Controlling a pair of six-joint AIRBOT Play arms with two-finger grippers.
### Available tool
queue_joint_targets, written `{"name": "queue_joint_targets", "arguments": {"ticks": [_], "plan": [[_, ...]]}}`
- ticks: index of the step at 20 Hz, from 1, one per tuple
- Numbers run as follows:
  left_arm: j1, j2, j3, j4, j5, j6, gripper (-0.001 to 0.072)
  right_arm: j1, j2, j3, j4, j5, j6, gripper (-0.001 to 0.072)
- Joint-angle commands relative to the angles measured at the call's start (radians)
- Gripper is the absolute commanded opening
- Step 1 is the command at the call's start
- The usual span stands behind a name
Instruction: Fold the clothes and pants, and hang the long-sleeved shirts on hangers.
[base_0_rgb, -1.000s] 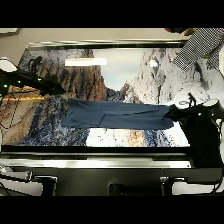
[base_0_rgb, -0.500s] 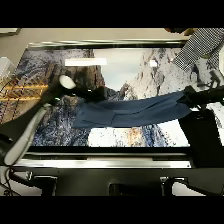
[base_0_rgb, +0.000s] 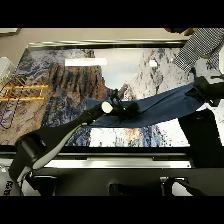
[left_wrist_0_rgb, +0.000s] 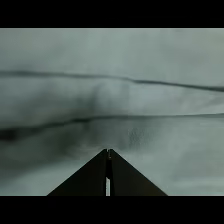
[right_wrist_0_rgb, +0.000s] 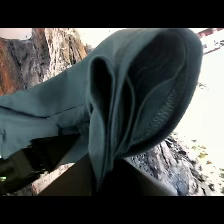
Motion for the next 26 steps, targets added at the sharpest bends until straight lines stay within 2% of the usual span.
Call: {"name": "queue_joint_targets", "arguments": {"ticks": [1,4,7,10,12,15,17,19,22,26], "plan": [[-0.061,-0.058,0.037,-0.074,0.054,-0.032,0.0017,0.001,0.024,0.003,0.002,0.024,0.024,0.0029],[-0.085,-0.117,0.106,-0.075,0.047,-0.106,0.0017,0.001,0.024,0.003,0.003,0.037,0.037,0.0029],[-0.089,-0.143,0.148,-0.074,-0.007,-0.105,0.0016,0.001,0.024,0.003,0.003,0.037,0.037,0.0029],[-0.045,-0.116,0.147,-0.044,-0.119,-0.104,0.0016,0.001,0.024,0.003,0.003,0.027,0.036,0.0029],[0.019,-0.069,0.147,0.095,-0.254,-0.104,0.0016,0.01,0.024,0.003,0.002,-0.004,0.035,0.0029],[0.143,0.05,0.147,0.439,-0.526,-0.105,0.0015,0.092,0.02,0.003,0.0,-0.076,0.024,0.0028],[0.23,0.162,0.147,0.652,-0.692,-0.1,0.0017,0.183,0.012,0.003,-0.009,-0.11,0.061,0.0028],[0.328,0.285,0.147,0.793,-0.834,-0.066,0.0018,0.286,0.006,0.003,-0.026,-0.148,0.124,0.0028],[0.466,0.439,0.147,0.881,-0.977,-0.007,0.0019,0.449,-0.01,0.003,-0.036,-0.237,0.203,0.0028],[0.596,0.568,0.145,0.895,-1.059,0.021,0.0019,0.652,-0.076,0.003,-0.052,-0.367,0.317,0.0028]]}}
